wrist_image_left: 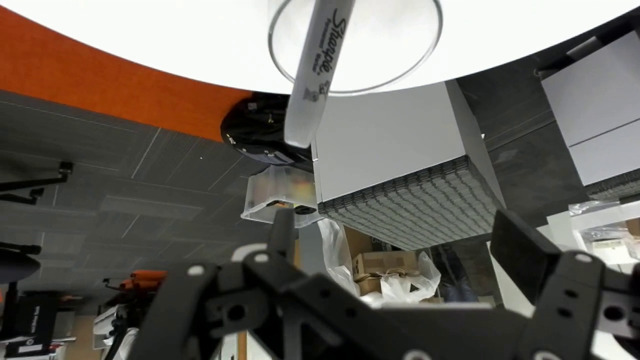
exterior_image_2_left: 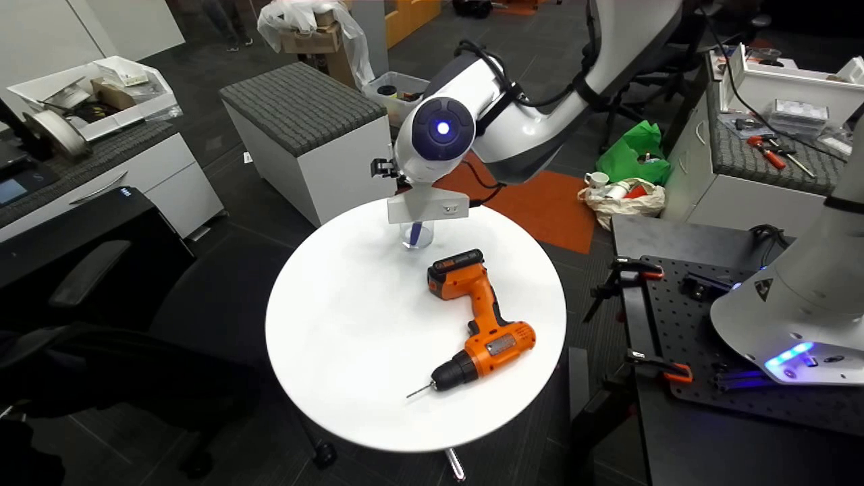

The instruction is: Put the marker in the cup on the table

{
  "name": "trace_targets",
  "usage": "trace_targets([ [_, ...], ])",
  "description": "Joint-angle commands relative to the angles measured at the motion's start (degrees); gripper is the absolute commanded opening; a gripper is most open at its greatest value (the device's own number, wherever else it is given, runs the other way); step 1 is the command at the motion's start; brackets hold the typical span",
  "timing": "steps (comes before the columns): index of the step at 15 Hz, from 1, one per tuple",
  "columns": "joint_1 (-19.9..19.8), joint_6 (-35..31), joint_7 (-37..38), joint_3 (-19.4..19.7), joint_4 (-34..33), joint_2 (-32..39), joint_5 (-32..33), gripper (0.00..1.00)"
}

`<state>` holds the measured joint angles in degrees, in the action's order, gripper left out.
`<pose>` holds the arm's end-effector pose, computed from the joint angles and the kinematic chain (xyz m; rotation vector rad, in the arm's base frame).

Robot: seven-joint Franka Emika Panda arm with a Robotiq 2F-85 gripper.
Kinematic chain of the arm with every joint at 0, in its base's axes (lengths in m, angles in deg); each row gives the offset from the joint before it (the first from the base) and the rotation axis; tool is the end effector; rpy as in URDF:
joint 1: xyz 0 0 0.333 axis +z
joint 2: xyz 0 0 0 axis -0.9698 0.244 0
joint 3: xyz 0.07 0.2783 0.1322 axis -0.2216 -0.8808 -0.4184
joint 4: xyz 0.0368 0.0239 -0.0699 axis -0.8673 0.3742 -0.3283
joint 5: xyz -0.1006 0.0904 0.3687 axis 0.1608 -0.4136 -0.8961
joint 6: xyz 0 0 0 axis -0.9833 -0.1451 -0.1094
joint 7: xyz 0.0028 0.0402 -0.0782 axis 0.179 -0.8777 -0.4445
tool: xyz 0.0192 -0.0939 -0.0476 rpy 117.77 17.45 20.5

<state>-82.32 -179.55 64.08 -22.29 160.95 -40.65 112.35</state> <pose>0.6020 -0.0538 0.2371 2.1503 -1.4460 0.9961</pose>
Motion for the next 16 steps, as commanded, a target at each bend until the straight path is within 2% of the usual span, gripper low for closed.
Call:
trace_targets([
  [1,0.68,0.07,-5.61,0.93,-1.47,1.75,-7.00,1.00],
  [8,2.16,1.82,-10.67,3.04,-2.69,3.16,-16.18,1.00],
  [16,2.81,2.37,-16.53,5.44,-5.22,4.97,-23.84,1.00],
])
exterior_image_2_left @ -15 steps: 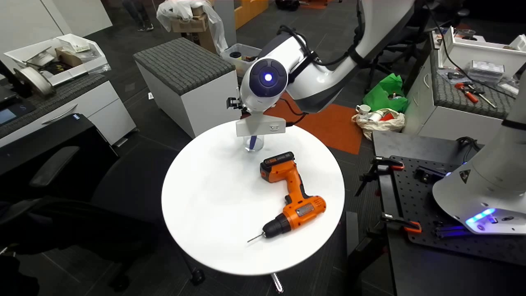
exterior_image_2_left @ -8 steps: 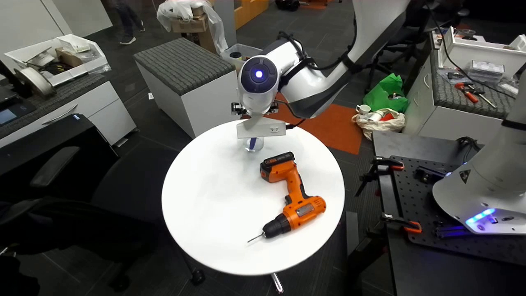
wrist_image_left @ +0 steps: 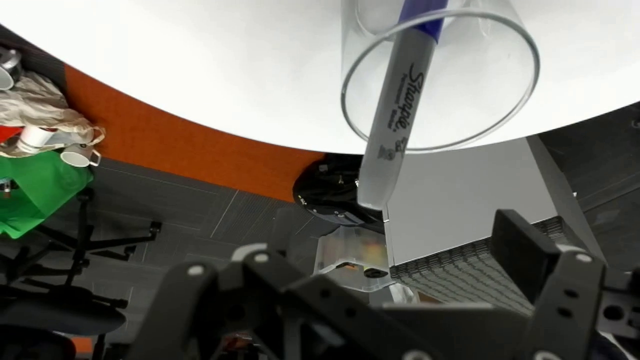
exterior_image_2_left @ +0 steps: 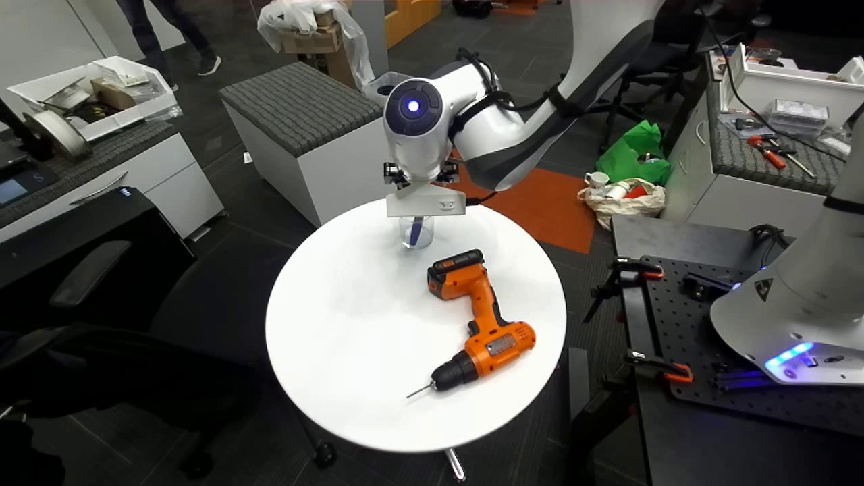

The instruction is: Put the marker in the cup on the table

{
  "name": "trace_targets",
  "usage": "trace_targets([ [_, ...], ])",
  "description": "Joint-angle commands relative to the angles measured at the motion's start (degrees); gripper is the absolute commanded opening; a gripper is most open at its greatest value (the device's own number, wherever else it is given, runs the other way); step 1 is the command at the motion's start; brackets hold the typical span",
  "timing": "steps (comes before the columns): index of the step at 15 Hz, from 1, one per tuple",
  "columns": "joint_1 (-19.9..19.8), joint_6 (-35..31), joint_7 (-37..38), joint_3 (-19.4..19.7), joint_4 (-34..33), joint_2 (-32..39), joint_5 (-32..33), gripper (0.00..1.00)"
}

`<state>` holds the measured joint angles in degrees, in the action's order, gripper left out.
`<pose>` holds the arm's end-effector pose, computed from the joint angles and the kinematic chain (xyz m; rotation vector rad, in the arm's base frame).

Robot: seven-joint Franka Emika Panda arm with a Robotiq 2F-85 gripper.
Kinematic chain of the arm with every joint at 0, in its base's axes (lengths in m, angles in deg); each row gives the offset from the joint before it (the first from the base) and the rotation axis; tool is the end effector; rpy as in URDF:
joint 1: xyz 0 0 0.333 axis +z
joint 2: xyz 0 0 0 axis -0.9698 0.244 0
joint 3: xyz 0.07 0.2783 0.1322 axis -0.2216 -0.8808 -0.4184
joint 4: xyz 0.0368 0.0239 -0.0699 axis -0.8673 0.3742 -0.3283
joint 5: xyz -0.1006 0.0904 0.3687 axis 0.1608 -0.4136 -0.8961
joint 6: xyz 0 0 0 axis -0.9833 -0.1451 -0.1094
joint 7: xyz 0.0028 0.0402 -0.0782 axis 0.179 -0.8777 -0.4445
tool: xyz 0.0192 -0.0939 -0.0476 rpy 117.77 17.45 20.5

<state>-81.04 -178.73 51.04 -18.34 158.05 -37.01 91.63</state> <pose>0.6097 -0.0841 0.2185 2.1089 -1.6246 0.7049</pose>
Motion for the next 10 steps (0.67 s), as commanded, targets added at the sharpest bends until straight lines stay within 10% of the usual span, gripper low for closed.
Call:
trace_targets([
  [1,1.62,1.50,-4.49,1.71,-2.75,1.67,-3.88,1.00],
  [10,3.35,2.50,-11.20,3.84,-6.99,5.50,-9.56,1.00],
])
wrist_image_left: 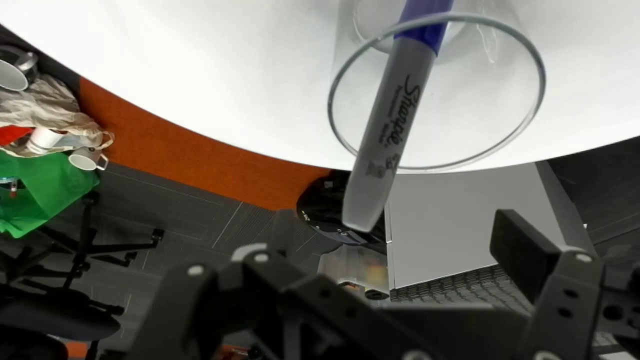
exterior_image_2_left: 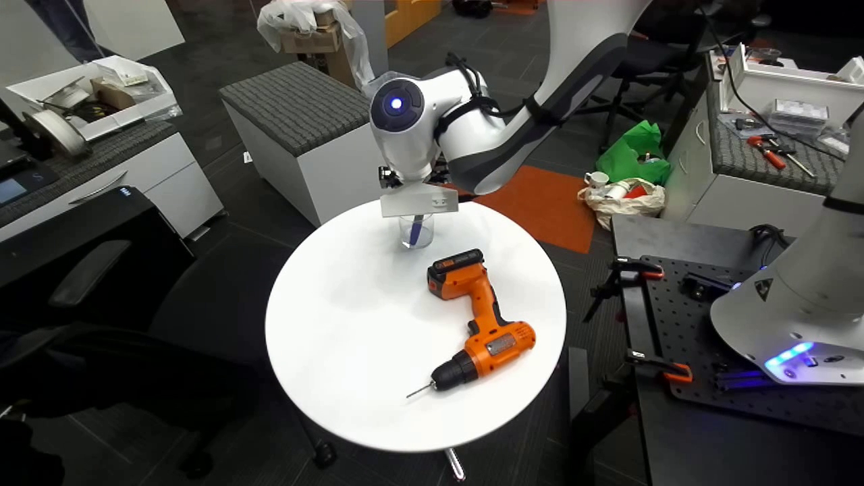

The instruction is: Put the marker in the cup on the table

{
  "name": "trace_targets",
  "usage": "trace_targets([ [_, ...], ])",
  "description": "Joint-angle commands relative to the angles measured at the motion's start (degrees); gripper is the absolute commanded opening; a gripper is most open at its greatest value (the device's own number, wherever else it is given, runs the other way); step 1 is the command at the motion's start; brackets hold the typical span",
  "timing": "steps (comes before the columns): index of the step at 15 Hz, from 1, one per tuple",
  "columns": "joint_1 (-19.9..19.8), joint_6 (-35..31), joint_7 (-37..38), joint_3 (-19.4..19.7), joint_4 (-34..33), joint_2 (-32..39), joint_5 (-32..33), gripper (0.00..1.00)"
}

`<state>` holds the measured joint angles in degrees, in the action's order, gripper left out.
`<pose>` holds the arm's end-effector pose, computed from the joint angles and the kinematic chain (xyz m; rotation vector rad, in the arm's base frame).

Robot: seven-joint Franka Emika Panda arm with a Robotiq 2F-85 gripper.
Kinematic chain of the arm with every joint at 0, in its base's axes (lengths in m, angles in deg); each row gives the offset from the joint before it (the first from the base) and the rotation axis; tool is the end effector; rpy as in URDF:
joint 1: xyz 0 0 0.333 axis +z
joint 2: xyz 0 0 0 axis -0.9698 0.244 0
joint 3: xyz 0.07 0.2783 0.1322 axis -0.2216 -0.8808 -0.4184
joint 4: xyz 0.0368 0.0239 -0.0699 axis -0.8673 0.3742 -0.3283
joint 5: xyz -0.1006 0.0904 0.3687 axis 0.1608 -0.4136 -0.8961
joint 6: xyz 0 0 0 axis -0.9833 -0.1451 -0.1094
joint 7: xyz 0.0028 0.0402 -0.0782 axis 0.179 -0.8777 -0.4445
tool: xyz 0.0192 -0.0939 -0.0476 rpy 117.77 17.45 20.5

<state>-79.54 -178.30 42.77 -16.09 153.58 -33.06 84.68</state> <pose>0.6273 -0.0942 0.2068 2.1419 -1.5942 0.6139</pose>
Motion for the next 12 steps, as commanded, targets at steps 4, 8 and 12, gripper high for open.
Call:
trace_targets([
  [4,2.63,2.54,-4.74,2.54,-3.90,2.83,-4.63,1.00],
  [8,3.45,2.83,-6.21,3.49,-4.90,3.72,-6.15,0.74],
  [12,3.88,3.13,-6.63,3.92,-5.61,4.34,-7.04,0.46],
])
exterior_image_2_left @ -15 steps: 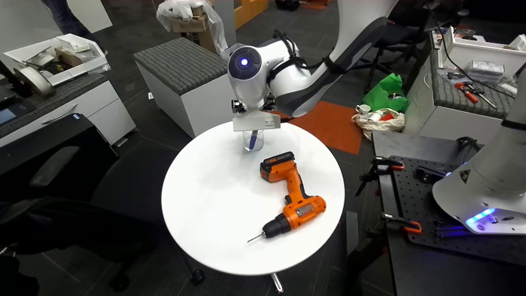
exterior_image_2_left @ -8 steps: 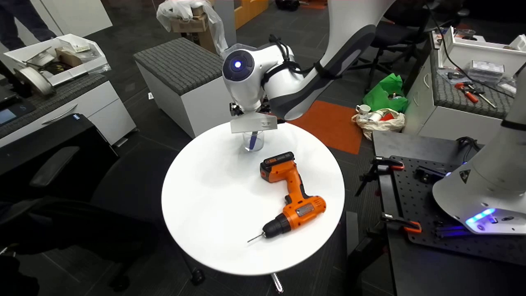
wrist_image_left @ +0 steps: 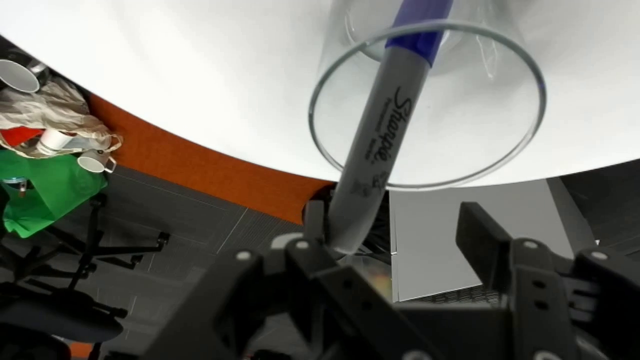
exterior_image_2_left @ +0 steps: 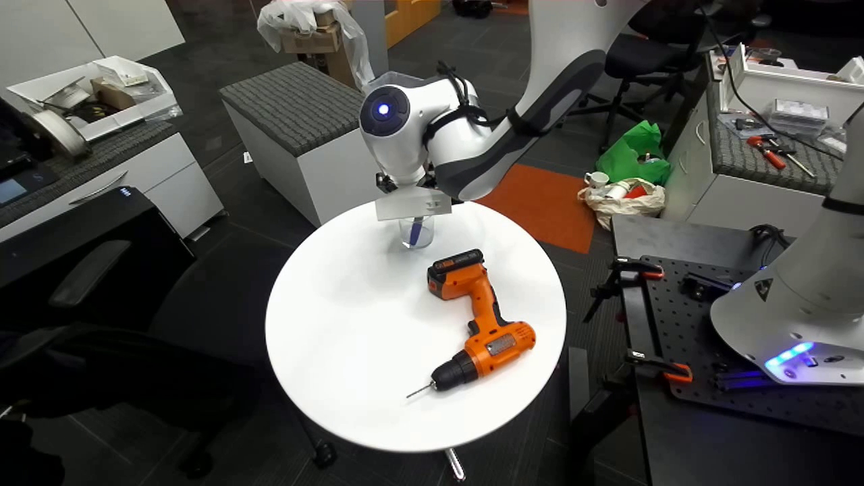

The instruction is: Put the marker in the cup on the table

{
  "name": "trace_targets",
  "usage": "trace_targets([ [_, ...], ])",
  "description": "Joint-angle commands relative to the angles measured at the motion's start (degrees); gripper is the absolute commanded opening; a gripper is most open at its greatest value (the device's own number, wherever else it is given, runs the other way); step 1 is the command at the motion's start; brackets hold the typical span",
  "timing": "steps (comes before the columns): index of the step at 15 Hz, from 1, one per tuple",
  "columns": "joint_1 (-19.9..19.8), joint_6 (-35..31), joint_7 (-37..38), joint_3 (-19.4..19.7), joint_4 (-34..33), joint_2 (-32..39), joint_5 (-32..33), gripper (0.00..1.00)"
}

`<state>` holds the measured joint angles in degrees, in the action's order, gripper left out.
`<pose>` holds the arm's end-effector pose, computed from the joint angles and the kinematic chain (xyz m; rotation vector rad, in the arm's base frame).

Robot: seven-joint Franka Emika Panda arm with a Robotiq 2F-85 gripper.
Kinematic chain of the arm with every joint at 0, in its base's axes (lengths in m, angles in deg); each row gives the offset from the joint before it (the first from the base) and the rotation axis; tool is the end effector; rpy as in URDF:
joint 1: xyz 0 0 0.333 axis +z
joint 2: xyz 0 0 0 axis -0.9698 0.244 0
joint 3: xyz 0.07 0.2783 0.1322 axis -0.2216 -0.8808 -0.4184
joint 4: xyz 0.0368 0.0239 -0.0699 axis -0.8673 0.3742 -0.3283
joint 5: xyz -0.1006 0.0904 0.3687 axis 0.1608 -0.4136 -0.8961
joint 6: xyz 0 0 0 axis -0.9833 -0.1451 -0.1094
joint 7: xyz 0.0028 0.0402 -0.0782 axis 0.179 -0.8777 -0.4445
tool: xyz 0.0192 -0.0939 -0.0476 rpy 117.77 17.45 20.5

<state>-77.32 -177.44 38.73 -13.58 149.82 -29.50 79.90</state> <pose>0.6408 -0.0984 0.1941 2.1401 -1.5867 0.5639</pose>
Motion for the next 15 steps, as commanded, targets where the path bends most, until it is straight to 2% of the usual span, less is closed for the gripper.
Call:
trace_targets([
  [1,1.78,2.44,-2.94,1.49,-2.00,0.90,-2.54,0.40],
  [7,2.69,3.09,-2.95,2.31,-2.55,1.09,-2.57,0.06],
  [15,4.03,2.56,-2.05,2.90,-1.63,-0.20,-1.34,0.06],
])
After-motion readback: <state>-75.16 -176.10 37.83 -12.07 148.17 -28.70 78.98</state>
